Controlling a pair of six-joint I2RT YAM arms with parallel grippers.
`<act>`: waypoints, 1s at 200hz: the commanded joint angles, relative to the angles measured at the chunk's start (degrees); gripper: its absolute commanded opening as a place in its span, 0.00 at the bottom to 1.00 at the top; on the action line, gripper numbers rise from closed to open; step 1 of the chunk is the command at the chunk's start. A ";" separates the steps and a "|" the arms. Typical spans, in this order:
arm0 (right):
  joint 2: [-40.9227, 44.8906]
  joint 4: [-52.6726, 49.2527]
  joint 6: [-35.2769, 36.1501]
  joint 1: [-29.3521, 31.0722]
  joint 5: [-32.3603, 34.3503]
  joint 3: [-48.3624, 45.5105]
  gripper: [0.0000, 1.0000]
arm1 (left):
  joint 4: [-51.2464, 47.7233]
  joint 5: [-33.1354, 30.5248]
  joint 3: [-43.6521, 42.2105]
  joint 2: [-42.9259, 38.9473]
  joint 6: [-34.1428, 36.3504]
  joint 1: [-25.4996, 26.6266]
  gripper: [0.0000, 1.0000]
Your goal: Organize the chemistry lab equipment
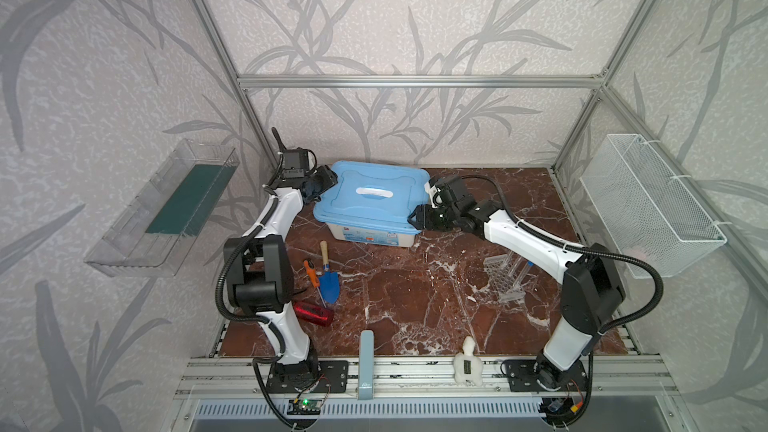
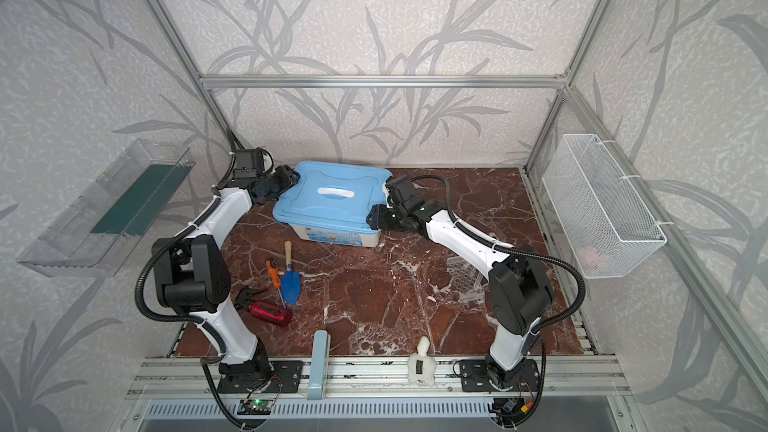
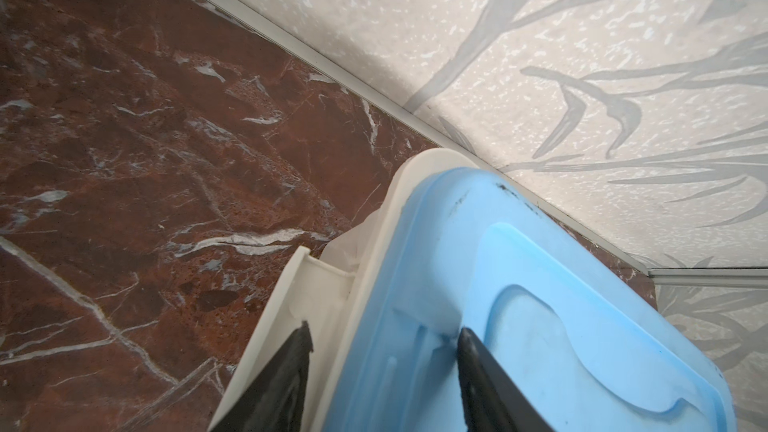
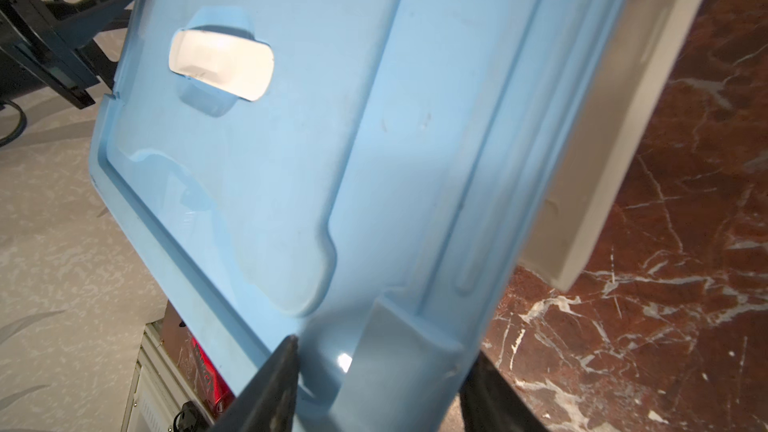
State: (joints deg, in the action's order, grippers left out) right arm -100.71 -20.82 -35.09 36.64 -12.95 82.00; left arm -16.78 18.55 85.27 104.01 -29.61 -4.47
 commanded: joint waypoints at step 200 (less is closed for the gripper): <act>-17.16 -18.22 8.46 -7.16 1.98 22.94 0.60 | -5.69 -7.58 1.87 3.71 0.40 2.12 0.46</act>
State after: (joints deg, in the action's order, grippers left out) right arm -115.26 -34.94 -28.38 28.91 -11.42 105.30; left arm -18.81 13.47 89.12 106.89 -29.26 -2.57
